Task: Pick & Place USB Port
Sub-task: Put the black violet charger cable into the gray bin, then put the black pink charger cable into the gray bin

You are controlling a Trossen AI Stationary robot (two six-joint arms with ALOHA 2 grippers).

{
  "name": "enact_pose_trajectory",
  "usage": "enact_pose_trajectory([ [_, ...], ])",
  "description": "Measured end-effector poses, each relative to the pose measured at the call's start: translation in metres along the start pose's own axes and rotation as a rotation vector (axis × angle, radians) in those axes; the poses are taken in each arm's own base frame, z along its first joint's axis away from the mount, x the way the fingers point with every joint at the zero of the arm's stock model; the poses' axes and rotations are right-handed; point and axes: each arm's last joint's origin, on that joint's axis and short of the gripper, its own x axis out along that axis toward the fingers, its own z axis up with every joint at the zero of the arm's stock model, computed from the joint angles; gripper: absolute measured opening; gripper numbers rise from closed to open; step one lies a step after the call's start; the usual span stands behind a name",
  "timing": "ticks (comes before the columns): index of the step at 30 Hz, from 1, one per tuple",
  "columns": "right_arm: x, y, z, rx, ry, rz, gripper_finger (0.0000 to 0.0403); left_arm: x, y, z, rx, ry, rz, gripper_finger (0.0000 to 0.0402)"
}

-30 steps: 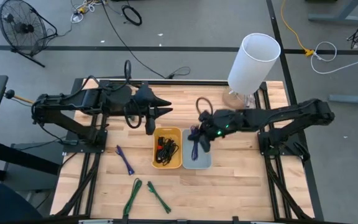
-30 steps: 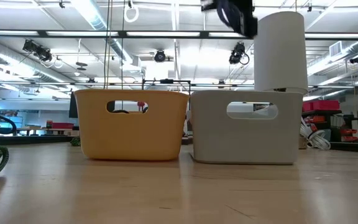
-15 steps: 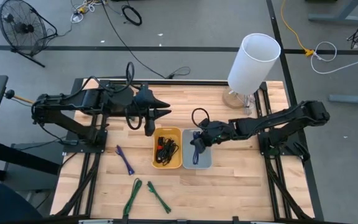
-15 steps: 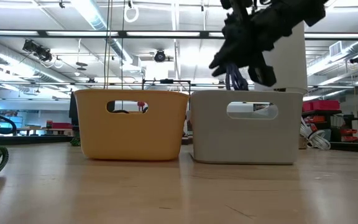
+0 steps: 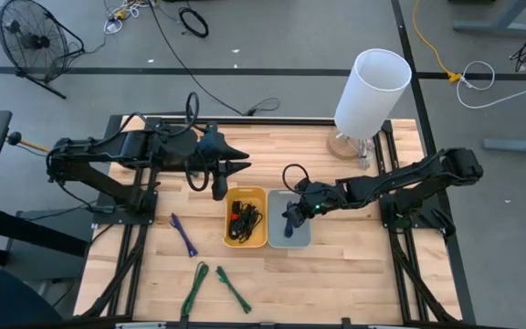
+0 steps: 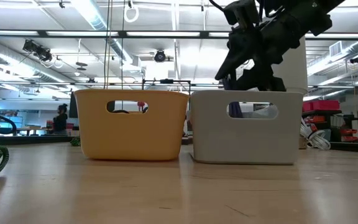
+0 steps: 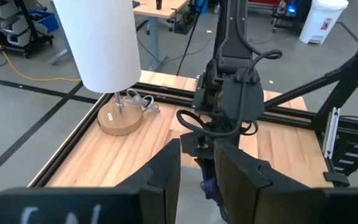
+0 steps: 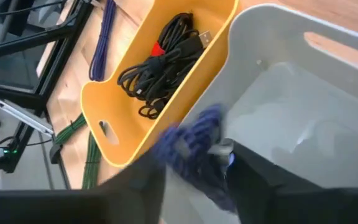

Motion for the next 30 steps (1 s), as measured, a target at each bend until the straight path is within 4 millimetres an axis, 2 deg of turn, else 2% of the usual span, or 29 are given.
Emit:
enact_pose_trajectory([
  [4, 0.000, -0.001, 0.002, -0.020, -0.032, -0.016, 0.0214, 0.000, 0.000, 0.000, 0.000, 0.000, 0.000, 0.0103],
  [8, 0.000, -0.002, 0.008, -0.010, -0.059, -0.006, 0.0242, 0.000, 0.000, 0.000, 0.000, 0.000, 0.001, 0.0103],
  [16, -0.006, -0.002, 0.023, -0.051, -0.107, 0.040, 0.0239, 0.000, 0.000, 0.000, 0.000, 0.000, 0.001, 0.0103],
  [21, -0.016, 0.007, 0.034, -0.074, -0.160, 0.170, 0.0226, 0.000, 0.004, -0.005, 0.024, 0.048, 0.062, 0.0103],
  [25, -0.025, 0.016, 0.043, -0.096, -0.214, 0.276, 0.0217, 0.000, 0.022, -0.022, 0.069, 0.228, 0.198, 0.0101],
  [30, -0.033, 0.022, 0.051, -0.103, -0.279, 0.371, 0.0208, -0.001, 0.065, -0.042, 0.072, 0.502, 0.381, 0.0101],
])
